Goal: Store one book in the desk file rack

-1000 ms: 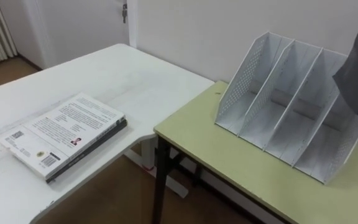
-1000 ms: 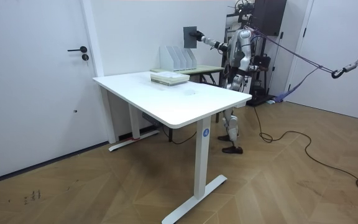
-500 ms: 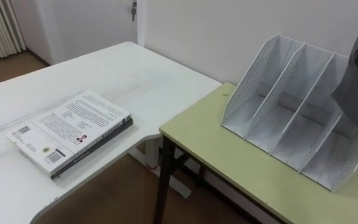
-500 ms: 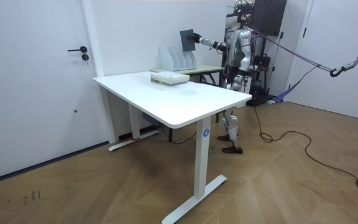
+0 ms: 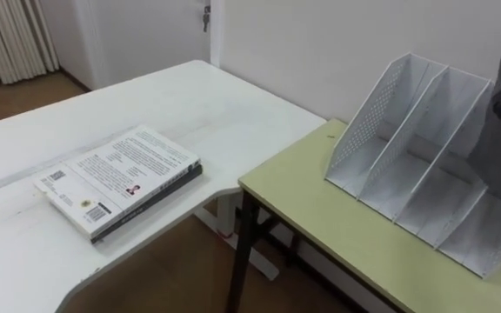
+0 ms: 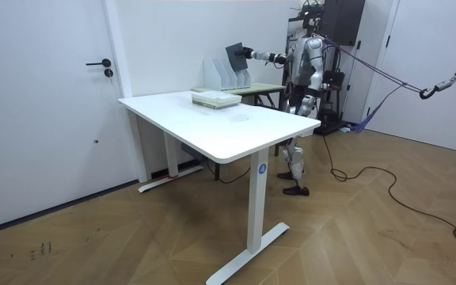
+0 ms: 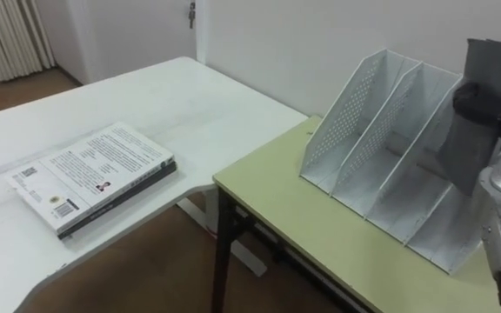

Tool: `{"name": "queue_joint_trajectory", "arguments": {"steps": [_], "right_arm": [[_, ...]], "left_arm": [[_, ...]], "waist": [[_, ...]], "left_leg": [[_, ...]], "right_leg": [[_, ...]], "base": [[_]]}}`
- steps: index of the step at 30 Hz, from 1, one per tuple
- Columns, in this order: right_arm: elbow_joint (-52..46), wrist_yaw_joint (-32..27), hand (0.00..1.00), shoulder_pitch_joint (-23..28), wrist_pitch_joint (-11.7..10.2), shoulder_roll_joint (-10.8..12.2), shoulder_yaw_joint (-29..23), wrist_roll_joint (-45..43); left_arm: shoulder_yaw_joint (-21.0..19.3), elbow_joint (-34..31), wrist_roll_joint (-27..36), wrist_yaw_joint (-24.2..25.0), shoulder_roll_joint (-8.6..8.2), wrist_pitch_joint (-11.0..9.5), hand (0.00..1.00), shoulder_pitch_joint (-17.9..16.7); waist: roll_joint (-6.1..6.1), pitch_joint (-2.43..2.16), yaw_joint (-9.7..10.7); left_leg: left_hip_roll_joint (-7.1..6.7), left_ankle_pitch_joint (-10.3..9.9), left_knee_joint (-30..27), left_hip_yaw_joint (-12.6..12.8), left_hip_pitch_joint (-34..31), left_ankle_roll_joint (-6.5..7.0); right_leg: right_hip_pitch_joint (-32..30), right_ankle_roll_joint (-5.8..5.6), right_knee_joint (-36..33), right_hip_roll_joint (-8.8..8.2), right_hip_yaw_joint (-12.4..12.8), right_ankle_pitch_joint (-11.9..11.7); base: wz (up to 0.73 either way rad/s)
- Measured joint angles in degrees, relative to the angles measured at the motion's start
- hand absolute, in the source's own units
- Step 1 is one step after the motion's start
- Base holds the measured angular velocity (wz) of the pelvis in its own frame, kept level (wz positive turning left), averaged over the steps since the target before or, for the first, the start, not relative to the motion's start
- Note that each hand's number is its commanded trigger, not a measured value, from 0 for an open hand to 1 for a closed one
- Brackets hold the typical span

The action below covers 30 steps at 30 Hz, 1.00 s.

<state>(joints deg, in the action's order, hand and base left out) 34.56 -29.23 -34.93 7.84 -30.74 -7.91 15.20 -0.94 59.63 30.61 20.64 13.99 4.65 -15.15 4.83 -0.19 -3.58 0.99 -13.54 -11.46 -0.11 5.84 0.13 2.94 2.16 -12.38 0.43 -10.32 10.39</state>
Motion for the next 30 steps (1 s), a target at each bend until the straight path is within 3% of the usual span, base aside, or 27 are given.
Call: {"name": "queue_joint_trajectory", "arguments": {"steps": [3,14,15,16,17,18,30], "right_arm": [[2.07,0.0,1.0,0.0,-0.03,-1.07,-0.03,0.1],[6.12,0.5,1.0,0.0,-0.2,-1.1,-0.34,3.08],[6.38,0.5,0.85,0.0,-0.2,-1.1,-0.36,3.34],[6.94,0.49,0.77,0.0,-0.2,-1.1,-0.4,4.02],[7.32,0.49,0.19,0.0,-0.2,-1.1,-0.41,5.13],[7.47,0.49,0.03,0.0,-0.19,-1.09,-0.41,5.36],[7.72,-2.65,0.0,-0.52,-0.23,-2.09,-2.69,8.44]], "left_arm": [[-1.16,0.04,0.2,-0.22,0.1,0.05,0.0,-0.76],[-2.5,0.07,0.32,-0.2,0.34,0.25,0.0,-2.37],[-2.59,0.07,0.32,-0.24,0.37,0.25,0.0,-2.48],[-2.78,0.08,0.33,-0.33,0.36,0.27,0.0,-2.61],[-2.8,0.1,0.41,-0.48,0.36,0.28,0.0,-2.67],[-2.81,0.11,0.41,-0.54,0.36,0.28,0.0,-2.68],[-3.36,0.13,0.41,-2.6,0.4,0.24,0.0,-3.57]], "waist": [[-0.14,-0.01,0.03],[-0.62,-0.26,0.12],[-0.63,-0.27,0.12],[-0.63,-0.28,0.16],[-0.63,-0.29,0.17],[-0.62,-0.28,0.19],[-0.68,-0.35,0.56]], "left_leg": [[-0.2,0.05,-0.07,-0.58,-0.25,0.09],[-0.49,0.13,-0.36,-1.63,-1.13,0.2],[-0.52,0.16,-0.36,-1.64,-1.13,0.21],[-0.56,0.2,-0.36,-1.66,-1.14,0.25],[-0.61,0.25,-0.36,-1.68,-1.14,0.28],[-0.63,0.27,-0.35,-1.68,-1.14,0.3],[-0.69,0.36,-0.27,-1.6,-0.63,0.37]], "right_leg": [[0.07,-0.13,0.02,-0.26,-0.73,0.1],[0.01,-0.26,-0.08,-0.52,-1.49,0.25],[0.01,-0.26,-0.09,-0.54,-1.51,0.25],[0.02,-0.28,-0.12,-0.59,-1.54,0.27],[0.02,-0.29,-0.14,-0.63,-1.56,0.27],[0.02,-0.3,-0.17,-0.65,-1.56,0.28],[0.08,-0.32,-0.32,-0.74,-1.51,0.28]], "base": [[0.14],[0.04],[0.03],[0.0],[0.0],[0.0],[0.0]]}}
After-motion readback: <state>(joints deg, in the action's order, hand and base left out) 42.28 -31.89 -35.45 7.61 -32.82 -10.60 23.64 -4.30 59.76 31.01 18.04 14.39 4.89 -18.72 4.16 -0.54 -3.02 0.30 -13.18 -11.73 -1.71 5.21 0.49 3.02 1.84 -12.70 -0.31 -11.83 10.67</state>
